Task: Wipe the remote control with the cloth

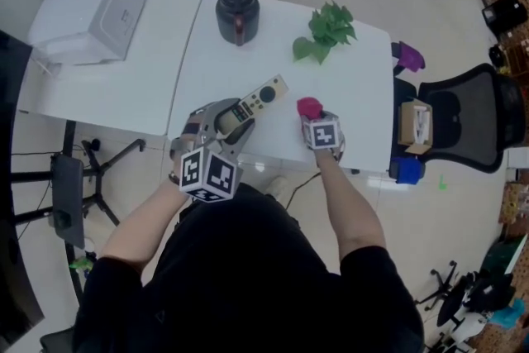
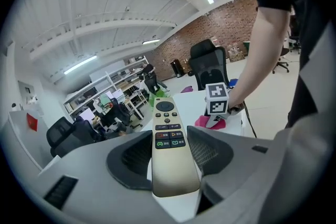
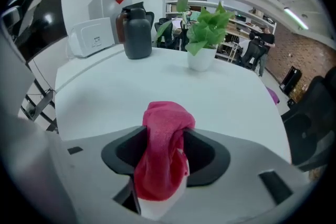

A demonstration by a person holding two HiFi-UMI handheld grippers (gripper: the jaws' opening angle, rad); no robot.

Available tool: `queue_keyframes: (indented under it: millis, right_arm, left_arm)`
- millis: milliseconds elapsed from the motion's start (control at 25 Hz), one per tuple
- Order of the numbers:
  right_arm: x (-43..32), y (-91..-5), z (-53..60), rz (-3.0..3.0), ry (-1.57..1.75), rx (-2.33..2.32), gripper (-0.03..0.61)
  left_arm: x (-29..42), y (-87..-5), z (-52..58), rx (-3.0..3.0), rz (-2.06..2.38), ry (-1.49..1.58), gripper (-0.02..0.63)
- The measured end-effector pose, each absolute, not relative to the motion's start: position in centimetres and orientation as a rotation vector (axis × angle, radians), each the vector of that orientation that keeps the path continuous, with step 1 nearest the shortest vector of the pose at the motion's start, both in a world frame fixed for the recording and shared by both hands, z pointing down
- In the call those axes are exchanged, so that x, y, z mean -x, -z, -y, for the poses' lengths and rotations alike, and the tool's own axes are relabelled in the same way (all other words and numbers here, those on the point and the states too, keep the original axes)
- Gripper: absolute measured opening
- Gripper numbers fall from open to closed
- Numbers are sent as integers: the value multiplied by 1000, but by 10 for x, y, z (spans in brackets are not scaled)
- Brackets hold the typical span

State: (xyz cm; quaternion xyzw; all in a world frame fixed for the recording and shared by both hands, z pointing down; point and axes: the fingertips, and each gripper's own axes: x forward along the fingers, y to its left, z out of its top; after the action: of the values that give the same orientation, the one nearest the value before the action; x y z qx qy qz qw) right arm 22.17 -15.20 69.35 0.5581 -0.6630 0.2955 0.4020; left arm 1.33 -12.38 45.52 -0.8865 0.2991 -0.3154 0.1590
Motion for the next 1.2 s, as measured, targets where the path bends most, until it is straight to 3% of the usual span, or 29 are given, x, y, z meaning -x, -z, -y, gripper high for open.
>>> queue_keyframes:
  millis: [160, 240, 320, 600, 800, 1200]
  right_arm:
    - [-224, -707, 147, 1644, -844, -1388, 208]
    - [-217, -703, 152, 1696, -861, -1386, 134]
    - [-218, -692, 159, 1742, -815, -1414, 110]
    - [-169, -532, 156, 2186, -532, -1494, 104]
    - [-90, -408, 130, 2504, -169, -1216, 104]
    - [6, -390, 103, 2327, 175, -655, 104]
  left_arm:
    - [-7, -451, 125, 2518, -864, 902, 212]
    - [-4, -452, 126, 2505, -859, 908, 212]
    - [-3, -453, 127, 2496, -852, 912, 212]
    - [-4, -450, 138, 2458, -847, 916, 212]
    - [-9, -447, 148, 2425, -828, 912, 212]
    - [-23, -428, 141, 2304, -716, 876, 212]
